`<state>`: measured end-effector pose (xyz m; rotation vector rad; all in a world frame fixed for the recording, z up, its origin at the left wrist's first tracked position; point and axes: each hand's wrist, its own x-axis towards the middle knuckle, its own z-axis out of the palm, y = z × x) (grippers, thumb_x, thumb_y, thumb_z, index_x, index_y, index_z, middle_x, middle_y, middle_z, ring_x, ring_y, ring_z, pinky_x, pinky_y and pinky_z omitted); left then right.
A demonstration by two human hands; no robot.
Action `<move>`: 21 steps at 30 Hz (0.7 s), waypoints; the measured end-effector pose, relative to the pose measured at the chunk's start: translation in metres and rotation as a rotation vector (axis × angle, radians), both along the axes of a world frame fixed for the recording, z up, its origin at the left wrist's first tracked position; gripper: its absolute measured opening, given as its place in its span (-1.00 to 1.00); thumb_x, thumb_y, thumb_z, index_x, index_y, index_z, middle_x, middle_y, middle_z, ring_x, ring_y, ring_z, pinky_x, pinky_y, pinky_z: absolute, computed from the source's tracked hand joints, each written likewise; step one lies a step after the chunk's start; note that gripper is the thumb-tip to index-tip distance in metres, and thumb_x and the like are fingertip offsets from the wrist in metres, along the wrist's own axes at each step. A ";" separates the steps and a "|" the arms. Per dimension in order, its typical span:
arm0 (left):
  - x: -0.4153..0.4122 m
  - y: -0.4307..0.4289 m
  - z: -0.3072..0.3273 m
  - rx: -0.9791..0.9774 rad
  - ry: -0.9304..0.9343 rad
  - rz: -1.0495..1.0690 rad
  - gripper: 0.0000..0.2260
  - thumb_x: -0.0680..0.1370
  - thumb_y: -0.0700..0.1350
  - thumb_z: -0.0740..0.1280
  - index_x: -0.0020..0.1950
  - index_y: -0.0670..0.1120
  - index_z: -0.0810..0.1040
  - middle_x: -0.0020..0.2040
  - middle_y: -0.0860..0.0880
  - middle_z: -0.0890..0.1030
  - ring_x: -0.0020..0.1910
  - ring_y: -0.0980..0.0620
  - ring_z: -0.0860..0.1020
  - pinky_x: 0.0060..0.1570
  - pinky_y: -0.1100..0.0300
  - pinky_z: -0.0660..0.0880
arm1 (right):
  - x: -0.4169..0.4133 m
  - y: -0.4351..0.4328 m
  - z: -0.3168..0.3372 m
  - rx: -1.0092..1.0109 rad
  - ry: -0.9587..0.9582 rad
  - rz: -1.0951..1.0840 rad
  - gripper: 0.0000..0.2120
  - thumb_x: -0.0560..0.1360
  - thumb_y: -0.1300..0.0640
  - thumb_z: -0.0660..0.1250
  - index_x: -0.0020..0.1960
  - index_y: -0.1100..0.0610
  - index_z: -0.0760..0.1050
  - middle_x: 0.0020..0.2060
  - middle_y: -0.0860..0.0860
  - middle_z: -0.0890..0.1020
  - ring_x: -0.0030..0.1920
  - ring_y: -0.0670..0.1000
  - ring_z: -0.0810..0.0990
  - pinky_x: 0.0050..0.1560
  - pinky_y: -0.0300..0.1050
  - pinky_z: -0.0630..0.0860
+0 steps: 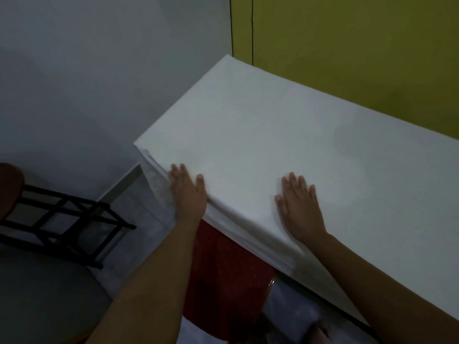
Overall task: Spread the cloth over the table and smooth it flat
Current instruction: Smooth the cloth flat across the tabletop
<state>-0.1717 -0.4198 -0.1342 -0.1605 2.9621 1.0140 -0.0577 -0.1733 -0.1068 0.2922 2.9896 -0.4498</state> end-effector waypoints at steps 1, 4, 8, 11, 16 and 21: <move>-0.006 0.000 0.002 0.097 -0.026 0.096 -0.43 0.66 0.07 0.04 0.58 -0.10 -0.10 0.58 -0.10 -0.17 0.56 -0.06 -0.14 0.52 0.00 -0.12 | -0.008 0.001 0.003 -0.001 -0.001 -0.033 -0.41 0.61 -0.14 -0.24 0.55 0.12 -0.07 0.55 0.08 -0.05 0.54 0.07 -0.15 0.49 0.04 -0.24; -0.018 0.008 0.013 0.316 -0.071 0.209 -0.41 0.66 -0.04 0.09 0.58 -0.09 -0.18 0.57 -0.09 -0.25 0.55 -0.05 -0.05 0.45 0.14 0.05 | -0.029 -0.008 0.004 -0.023 -0.008 -0.046 -0.44 0.64 -0.11 -0.14 0.55 0.13 -0.07 0.55 0.08 -0.05 0.54 0.08 -0.16 0.50 0.05 -0.23; -0.029 0.016 0.018 0.491 -0.089 0.368 -0.34 0.61 -0.16 0.14 0.57 -0.10 -0.21 0.58 -0.07 -0.11 0.52 -0.02 0.10 0.27 0.39 0.08 | -0.032 -0.046 -0.006 0.016 -0.020 0.067 -0.42 0.63 -0.13 -0.17 0.55 0.14 -0.08 0.55 0.09 -0.04 0.54 0.09 -0.15 0.50 0.11 -0.23; -0.045 0.000 0.016 0.630 -0.102 0.430 -0.25 0.56 -0.14 0.20 0.57 -0.05 -0.24 0.53 -0.06 0.17 0.40 -0.03 0.31 0.27 0.33 0.19 | -0.019 -0.068 -0.012 0.069 0.003 0.128 -0.40 0.61 -0.14 -0.22 0.55 0.15 -0.03 0.54 0.10 0.01 0.54 0.10 -0.10 0.51 0.15 -0.16; -0.072 -0.029 0.018 0.739 -0.056 0.528 -0.35 0.50 -0.09 0.25 0.55 -0.05 0.07 0.30 -0.04 0.46 0.09 -0.02 0.50 0.02 0.18 0.38 | -0.014 -0.068 -0.016 0.076 0.022 0.162 -0.38 0.60 -0.18 -0.24 0.54 0.15 0.01 0.54 0.08 0.06 0.54 0.07 -0.07 0.50 0.09 -0.18; -0.106 -0.040 0.022 0.947 0.011 0.635 -0.49 0.53 -0.17 0.27 0.47 -0.18 0.27 0.26 -0.12 0.49 0.07 -0.06 0.51 -0.04 0.20 0.42 | -0.016 -0.072 -0.016 0.077 0.040 0.136 -0.38 0.60 -0.17 -0.25 0.54 0.14 0.04 0.53 0.08 0.09 0.53 0.07 -0.05 0.50 0.10 -0.16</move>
